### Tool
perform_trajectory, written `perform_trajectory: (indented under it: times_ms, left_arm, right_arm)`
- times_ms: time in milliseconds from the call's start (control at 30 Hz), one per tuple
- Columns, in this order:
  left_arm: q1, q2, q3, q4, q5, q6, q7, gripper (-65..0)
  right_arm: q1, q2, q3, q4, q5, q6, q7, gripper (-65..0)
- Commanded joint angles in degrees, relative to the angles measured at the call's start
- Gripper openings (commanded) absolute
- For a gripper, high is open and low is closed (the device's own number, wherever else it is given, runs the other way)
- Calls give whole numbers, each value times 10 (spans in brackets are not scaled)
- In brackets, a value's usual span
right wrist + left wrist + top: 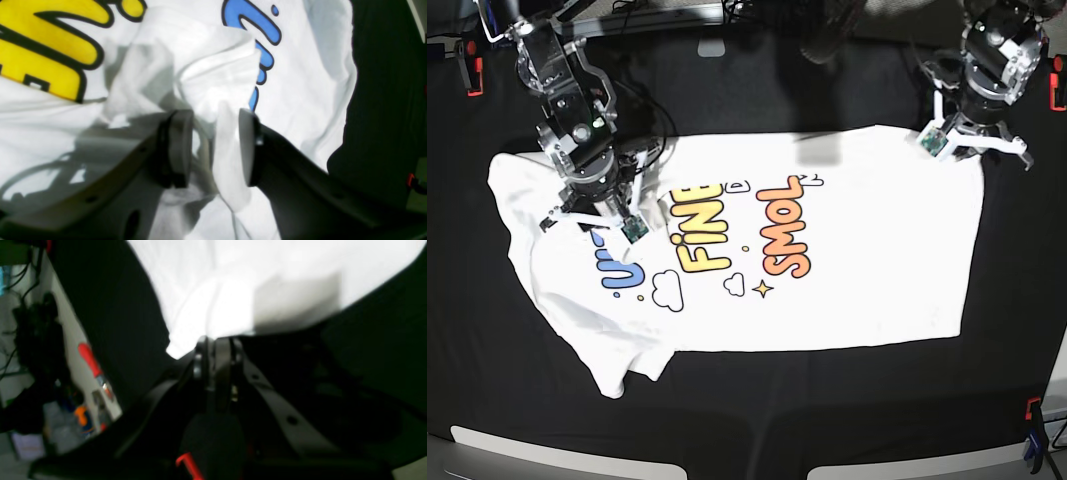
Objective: Layout the t-shirt on the table in an organized manner, then fold the t-shirt properly
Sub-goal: 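Grasp the shirt corner with the left gripper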
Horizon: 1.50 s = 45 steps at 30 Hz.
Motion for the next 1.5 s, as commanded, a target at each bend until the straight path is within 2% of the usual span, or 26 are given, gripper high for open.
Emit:
perform_trajectory:
  times_ms: [0, 200, 300, 400, 567, 667, 733, 1000, 1033, 1067, 1100, 1133, 1467]
  left_arm:
    - [-1, -8, -3, 13, -4, 10, -13, -650]
    - [-1, -8, -3, 14, -28, 10, -24, -650]
    - [-1, -8, -3, 14, -28, 10, -24, -650]
    - [-1, -8, -3, 14, -28, 10, -22, -650]
    - [-1, -8, -3, 14, -28, 10, 1, -650]
    - [-1, -8, -3, 14, -28, 10, 8, -472]
    - [-1, -8, -3, 14, -28, 10, 5, -430]
    - [-1, -8, -3, 14, -28, 10, -1, -432]
    - [-1, -8, -3, 14, -28, 10, -5, -450]
    - [-1, -8, -3, 14, -28, 10, -8, -508]
    - [-1, -8, -3, 14, -28, 10, -8, -600]
    - [-1, -8, -3, 14, -28, 10, -7, -650]
    - [-2, -8, -3, 34, 88, 10, -6, -650]
  right_arm:
    - [8, 6, 3, 10, -7, -6, 11, -410]
    - [11, 6, 3, 10, -9, -8, 15, -421]
    - [11, 6, 3, 10, -11, -17, 15, -497]
    - [11, 6, 3, 10, -12, -19, 10, -650]
    - [11, 6, 3, 10, -46, -19, 6, -650]
    - [11, 6, 3, 10, -46, -19, 5, -650]
    - [11, 6, 3, 10, -46, -19, 4, -650]
    - [11, 6, 3, 10, -46, -19, 1, -650]
    - [11, 6, 3, 10, -46, -19, 0, -650]
    - [11, 6, 3, 10, -46, -19, 0, -650]
    - [11, 6, 3, 10, -46, -19, 0, -650]
    - [11, 6, 3, 10, -46, -19, 0, -650]
    - [17, 6, 3, 10, -63, -19, 0, -650]
